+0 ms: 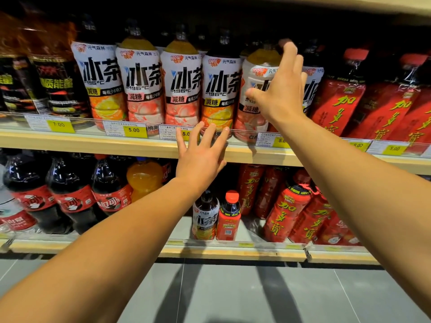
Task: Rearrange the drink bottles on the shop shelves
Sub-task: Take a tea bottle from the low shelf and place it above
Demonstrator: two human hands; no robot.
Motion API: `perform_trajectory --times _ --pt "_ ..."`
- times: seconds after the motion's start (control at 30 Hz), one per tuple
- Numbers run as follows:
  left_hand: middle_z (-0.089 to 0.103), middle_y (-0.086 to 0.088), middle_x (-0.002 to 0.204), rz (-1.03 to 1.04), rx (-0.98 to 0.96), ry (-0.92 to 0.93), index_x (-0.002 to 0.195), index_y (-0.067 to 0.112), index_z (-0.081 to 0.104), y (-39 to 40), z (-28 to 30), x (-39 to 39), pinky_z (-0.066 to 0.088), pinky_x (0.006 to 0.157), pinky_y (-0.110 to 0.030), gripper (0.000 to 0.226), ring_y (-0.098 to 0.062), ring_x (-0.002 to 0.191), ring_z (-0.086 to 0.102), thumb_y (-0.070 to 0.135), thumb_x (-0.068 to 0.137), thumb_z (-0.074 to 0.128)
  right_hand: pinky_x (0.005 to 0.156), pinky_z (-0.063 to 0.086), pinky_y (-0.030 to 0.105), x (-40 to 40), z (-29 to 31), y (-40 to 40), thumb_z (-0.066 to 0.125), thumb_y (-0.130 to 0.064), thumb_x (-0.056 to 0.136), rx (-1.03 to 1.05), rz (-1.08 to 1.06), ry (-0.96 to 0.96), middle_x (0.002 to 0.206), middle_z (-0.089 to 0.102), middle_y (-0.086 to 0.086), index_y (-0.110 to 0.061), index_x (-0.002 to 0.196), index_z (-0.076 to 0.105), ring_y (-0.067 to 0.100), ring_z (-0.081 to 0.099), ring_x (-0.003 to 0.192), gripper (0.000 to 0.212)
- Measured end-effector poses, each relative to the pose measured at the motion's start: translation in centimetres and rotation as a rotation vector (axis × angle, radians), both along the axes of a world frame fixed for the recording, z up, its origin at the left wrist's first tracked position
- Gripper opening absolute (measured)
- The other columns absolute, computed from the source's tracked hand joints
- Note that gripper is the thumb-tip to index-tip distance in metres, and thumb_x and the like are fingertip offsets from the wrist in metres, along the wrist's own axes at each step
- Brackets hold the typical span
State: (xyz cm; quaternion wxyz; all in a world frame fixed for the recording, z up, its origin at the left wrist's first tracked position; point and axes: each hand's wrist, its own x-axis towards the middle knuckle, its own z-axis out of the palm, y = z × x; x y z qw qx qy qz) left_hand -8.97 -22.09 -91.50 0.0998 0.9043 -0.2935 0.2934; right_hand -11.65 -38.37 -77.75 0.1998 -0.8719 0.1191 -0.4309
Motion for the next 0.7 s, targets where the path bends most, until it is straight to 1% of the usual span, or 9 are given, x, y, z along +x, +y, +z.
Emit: perform_trajectory --times 0.03,0.1,0.2,0.37,0.47,0.53,0.6,0.7 --pt "0.030 -0.006 0.157 0.003 0.001 -0.001 0.156 0.028 0.025 0.0 0.0 0.0 0.003 0.114 -0.072 0.081 -0.034 0.148 0.015 0.045 0.090 0.067 0.097 0.038 0.037 0.1 0.1 -0.1 0.079 -0.035 0.080 -0.052 -0.052 0.021 0.136 0.044 0.006 -0.017 0.142 0.033 0.029 0.039 0.123 0.079" --pt "0.031 -0.006 0.156 0.012 -0.001 -0.002 0.156 0.028 0.026 0.0 -0.1 -0.1 0.004 0.114 -0.072 0.081 -0.034 0.148 0.016 0.044 0.089 0.068 0.100 0.033 0.043 0.2 0.2 -0.2 0.073 -0.042 0.085 -0.172 -0.175 0.068 0.133 0.050 0.006 -0.016 0.137 0.038 0.031 0.037 0.127 0.067" --pt "0.033 -0.007 0.156 0.019 -0.004 -0.003 0.155 0.029 0.029 -0.1 0.0 -0.2 0.007 0.114 -0.072 0.081 -0.034 0.148 0.018 0.044 0.087 0.071 0.100 0.031 0.044 0.1 -0.1 -0.5 0.068 -0.039 0.089 -0.223 -0.196 0.071 0.129 0.053 0.006 -0.016 0.131 0.044 0.032 0.036 0.128 0.054" --pt "0.032 -0.007 0.157 0.042 0.010 0.005 0.156 0.029 0.027 -0.2 0.0 -0.3 0.010 0.115 -0.070 0.080 -0.033 0.149 0.016 0.046 0.089 0.067 0.099 0.035 0.042 -0.8 -0.4 -1.9 0.069 -0.035 0.089 -0.248 -0.075 0.094 0.133 0.049 0.006 -0.016 0.136 0.043 0.031 0.036 0.127 0.057" --pt "0.022 -0.008 0.163 0.057 0.021 0.021 0.158 0.029 0.019 -0.3 -0.2 -0.7 0.010 0.118 -0.066 0.079 -0.032 0.152 0.007 0.048 0.093 0.060 0.104 0.036 0.042 -2.3 -2.4 -2.8 0.069 -0.032 0.088 -0.276 0.072 0.096 0.144 0.040 0.005 -0.016 0.144 0.038 0.029 0.036 0.130 0.066" --pt "0.014 -0.007 0.166 0.081 0.027 0.044 0.159 0.030 0.016 -0.4 -0.3 -1.4 0.005 0.120 -0.062 0.078 -0.030 0.154 0.001 0.052 0.095 0.055 0.108 0.036 0.042 -3.5 -4.9 -3.4 0.069 -0.033 0.087 -0.267 0.151 0.083 0.149 0.037 0.005 -0.015 0.144 0.041 0.029 0.037 0.132 0.066" --pt "0.014 -0.006 0.166 0.085 0.002 0.067 0.158 0.029 0.021 -0.4 -0.7 -2.4 0.003 0.121 -0.060 0.076 -0.029 0.154 0.002 0.051 0.094 0.055 0.109 0.037 0.043 -4.7 -8.1 -4.0 0.069 -0.034 0.085 -0.276 0.193 0.111 0.147 0.040 0.006 -0.013 0.141 0.045 0.030 0.039 0.131 0.064" --pt "0.029 -0.009 0.161 0.067 -0.070 0.091 0.153 0.021 0.036 0.1 -2.5 -4.4 0.011 0.120 -0.061 0.070 -0.030 0.151 0.016 0.044 0.091 0.062 0.109 0.035 0.046 -6.2 -12.5 -4.7 0.071 -0.035 0.080 -0.323 0.224 0.181 0.145 0.044 0.008 -0.014 0.137 0.049 0.032 0.041 0.130 0.065"
